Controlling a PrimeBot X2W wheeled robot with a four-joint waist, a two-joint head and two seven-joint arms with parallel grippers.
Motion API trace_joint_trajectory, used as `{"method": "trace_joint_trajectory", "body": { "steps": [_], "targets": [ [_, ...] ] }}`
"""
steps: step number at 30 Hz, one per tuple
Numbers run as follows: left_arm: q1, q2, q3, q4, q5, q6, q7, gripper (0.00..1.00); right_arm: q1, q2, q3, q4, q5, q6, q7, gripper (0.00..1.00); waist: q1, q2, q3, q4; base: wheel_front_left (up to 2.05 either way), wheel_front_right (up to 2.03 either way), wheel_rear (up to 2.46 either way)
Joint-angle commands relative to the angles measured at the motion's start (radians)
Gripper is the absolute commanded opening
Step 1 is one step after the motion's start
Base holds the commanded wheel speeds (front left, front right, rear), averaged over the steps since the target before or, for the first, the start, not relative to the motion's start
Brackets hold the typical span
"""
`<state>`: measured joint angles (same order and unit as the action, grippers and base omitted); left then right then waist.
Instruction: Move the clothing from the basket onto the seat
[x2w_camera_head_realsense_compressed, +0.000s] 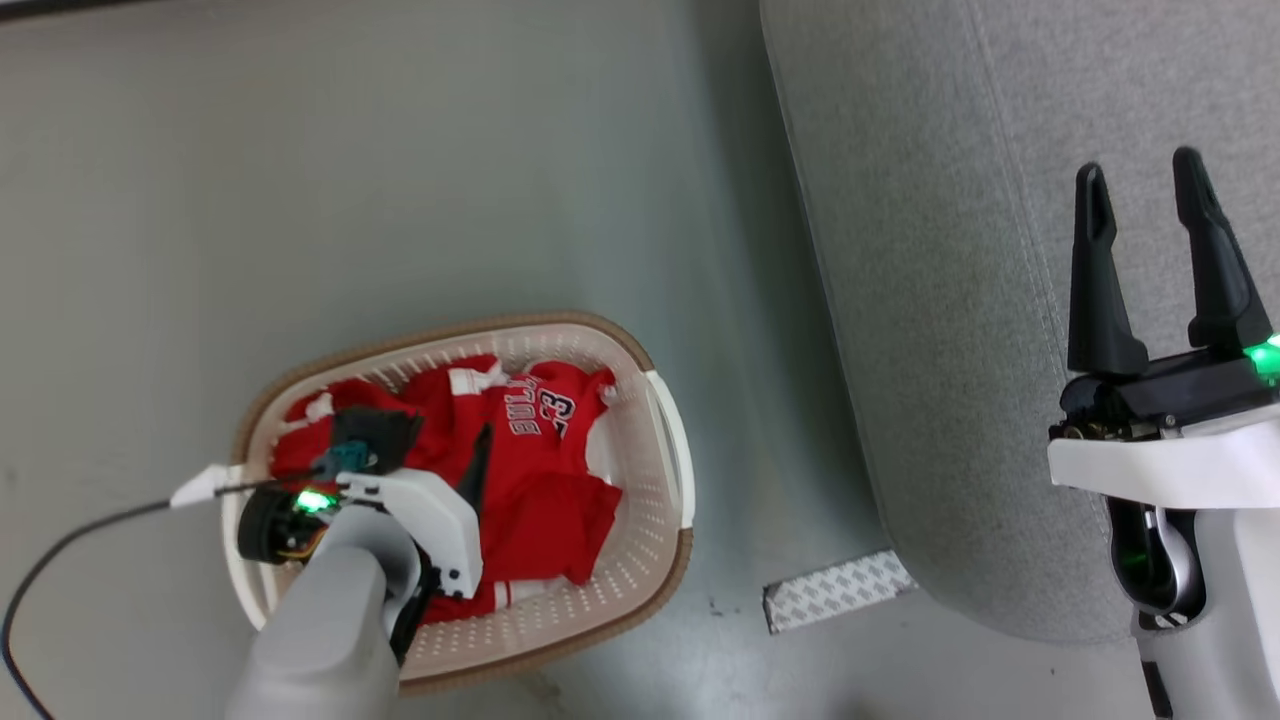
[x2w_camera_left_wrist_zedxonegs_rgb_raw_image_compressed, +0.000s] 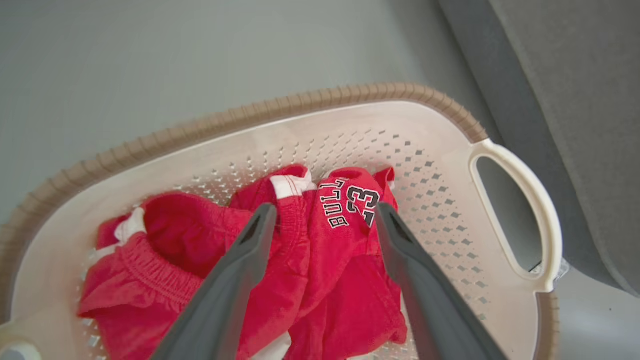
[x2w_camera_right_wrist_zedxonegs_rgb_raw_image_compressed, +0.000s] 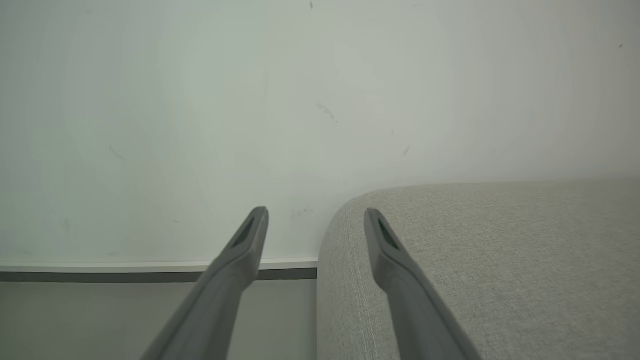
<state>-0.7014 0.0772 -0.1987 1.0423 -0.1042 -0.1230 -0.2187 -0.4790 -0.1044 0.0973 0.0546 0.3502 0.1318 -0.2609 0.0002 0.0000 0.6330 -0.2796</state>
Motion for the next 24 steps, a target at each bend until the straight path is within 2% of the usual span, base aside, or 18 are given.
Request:
{"method": "trace_joint_trajectory", "body": {
  "steps": [1,15,24],
  "targets": [
    [-0.039,0.012,-0.011,0.043,0.015,-0.004,0.015,1.00,-0.021,0.006,-0.003,-0.021,-0.003,-0.002,-0.002,1.00,-0.0002,0.0000,0.062,-0.034,0.00,0.00,0.00],
    [-0.206,0.066,-0.064,0.216,0.016,0.002,0.138,1.00,-0.053,0.045,0.008,-0.178,0.011,-0.002,-0.002,1.00,-0.0002,0.0000,0.210,-0.100,0.00,0.00,0.00],
    [-0.278,0.124,-0.105,0.240,0.058,0.082,0.244,1.00,-0.067,0.054,0.018,-0.263,0.010,-0.002,-0.002,1.00,-0.0002,0.0000,0.283,-0.124,0.00,0.00,0.00]
  ]
}}
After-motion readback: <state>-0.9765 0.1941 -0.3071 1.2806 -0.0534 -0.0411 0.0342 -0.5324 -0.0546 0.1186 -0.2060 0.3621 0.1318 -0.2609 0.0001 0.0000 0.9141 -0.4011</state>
